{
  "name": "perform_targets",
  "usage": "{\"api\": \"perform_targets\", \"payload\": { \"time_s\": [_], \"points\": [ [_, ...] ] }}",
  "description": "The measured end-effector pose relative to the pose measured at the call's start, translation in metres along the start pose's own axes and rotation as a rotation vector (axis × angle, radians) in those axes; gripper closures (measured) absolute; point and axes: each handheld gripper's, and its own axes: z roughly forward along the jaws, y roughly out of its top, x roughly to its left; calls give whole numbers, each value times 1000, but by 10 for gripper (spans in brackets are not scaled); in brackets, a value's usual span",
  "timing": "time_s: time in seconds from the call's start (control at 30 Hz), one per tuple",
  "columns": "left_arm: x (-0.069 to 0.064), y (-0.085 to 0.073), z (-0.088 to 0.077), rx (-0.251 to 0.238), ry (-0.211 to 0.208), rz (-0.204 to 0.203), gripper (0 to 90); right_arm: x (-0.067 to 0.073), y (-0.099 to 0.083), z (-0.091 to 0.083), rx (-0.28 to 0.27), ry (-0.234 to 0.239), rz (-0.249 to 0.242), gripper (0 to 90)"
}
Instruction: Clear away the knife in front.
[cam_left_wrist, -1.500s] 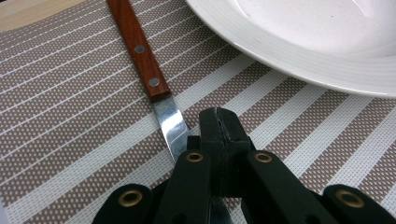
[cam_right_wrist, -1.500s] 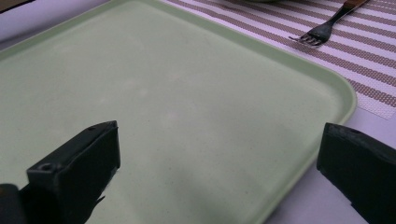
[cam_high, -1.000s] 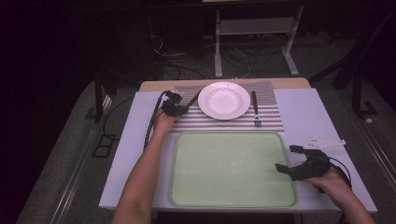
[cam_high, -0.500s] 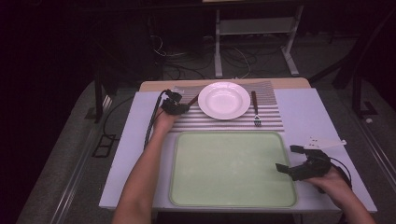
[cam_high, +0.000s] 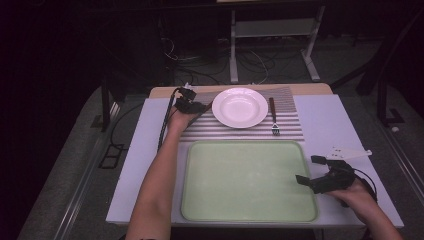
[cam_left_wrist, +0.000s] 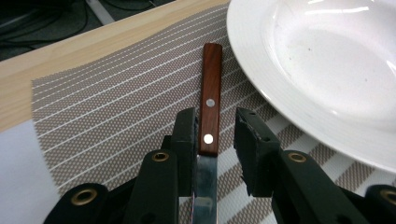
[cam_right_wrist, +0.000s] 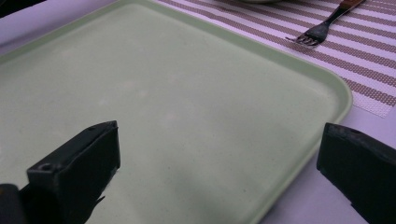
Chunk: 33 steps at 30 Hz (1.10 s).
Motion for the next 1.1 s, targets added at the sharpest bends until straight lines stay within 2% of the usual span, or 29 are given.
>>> {"api": "perform_targets", "payload": {
  "time_s": [0.33,0.63,1.1],
  "points": [
    [1,-6,13,27,-6,-19,711,0,0,0,-3,2,2,0],
    [1,-9,18,48,12,-22,728,0,0,-1,-6,4,4,0],
    [-2,-9,19,55,37,3,755,0,0,0,-7,5,3,0]
  ]
}}
